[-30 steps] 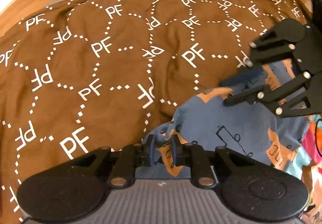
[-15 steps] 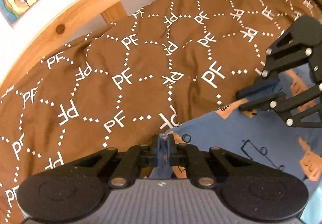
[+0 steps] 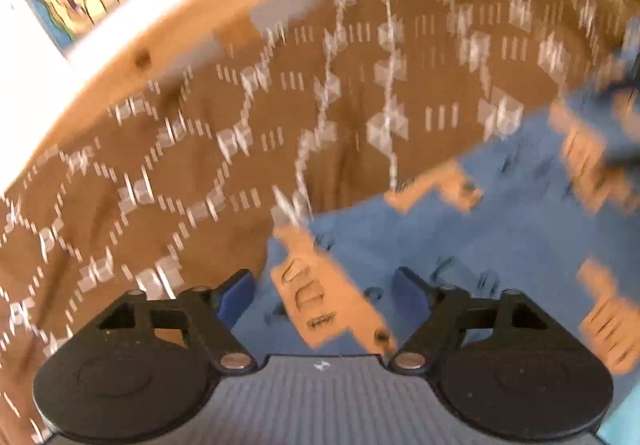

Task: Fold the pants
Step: 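Fold the held pant leg over with the right gripper toward the quilt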

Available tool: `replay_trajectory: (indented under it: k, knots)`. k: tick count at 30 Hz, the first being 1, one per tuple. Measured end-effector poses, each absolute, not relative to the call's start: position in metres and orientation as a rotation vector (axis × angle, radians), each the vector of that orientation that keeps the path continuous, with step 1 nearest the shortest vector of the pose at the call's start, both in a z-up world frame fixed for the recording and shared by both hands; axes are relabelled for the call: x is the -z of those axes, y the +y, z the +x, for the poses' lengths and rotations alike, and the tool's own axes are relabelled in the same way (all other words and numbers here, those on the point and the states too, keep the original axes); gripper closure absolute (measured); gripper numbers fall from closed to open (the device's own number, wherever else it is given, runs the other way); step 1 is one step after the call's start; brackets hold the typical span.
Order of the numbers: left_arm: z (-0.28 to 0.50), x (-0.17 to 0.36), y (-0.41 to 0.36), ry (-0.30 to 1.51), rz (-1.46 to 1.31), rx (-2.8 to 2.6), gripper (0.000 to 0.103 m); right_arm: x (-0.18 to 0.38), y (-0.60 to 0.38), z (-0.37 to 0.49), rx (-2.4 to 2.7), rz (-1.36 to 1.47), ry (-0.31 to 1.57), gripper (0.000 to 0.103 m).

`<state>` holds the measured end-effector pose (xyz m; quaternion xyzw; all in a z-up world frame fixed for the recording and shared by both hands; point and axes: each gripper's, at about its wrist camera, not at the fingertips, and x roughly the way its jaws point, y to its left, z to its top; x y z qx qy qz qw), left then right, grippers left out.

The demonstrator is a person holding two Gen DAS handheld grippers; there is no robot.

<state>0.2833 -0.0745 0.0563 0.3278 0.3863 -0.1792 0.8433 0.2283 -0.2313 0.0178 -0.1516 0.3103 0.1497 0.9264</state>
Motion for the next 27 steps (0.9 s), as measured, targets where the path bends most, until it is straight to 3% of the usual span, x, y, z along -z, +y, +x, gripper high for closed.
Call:
replay_trajectory:
  k: [2,3,5,7,18,22,27]
  knots:
    - [0.280,-0.051,-0.072,0.772,0.656,0.315,0.006,-0.015,-0.253,0.223,-0.177,-0.267,0.652,0.032]
    - [0.281,-0.053,-0.071,0.777,0.633,0.290,0.006,-0.019,-0.265,0.217,-0.150,-0.227,0.650,0.031]
    - [0.283,-0.060,-0.070,0.812,0.567,0.259,0.005,-0.032,-0.286,0.201,-0.132,-0.169,0.621,0.014]
    - [0.281,-0.069,-0.076,0.819,0.506,0.256,0.005,-0.046,-0.305,0.180,-0.058,-0.161,0.567,0.005]
    - [0.245,-0.112,-0.231,0.639,0.382,0.896,0.007,-0.046,-0.374,0.094,0.194,0.251,0.611,0.019]
    - [0.237,-0.114,-0.284,0.563,0.477,1.068,0.020,-0.033,-0.383,0.074,0.178,0.390,0.606,0.024]
    - [0.251,-0.105,-0.317,0.645,0.490,1.182,0.032,-0.024,-0.392,0.075,0.175,0.448,0.561,0.031]
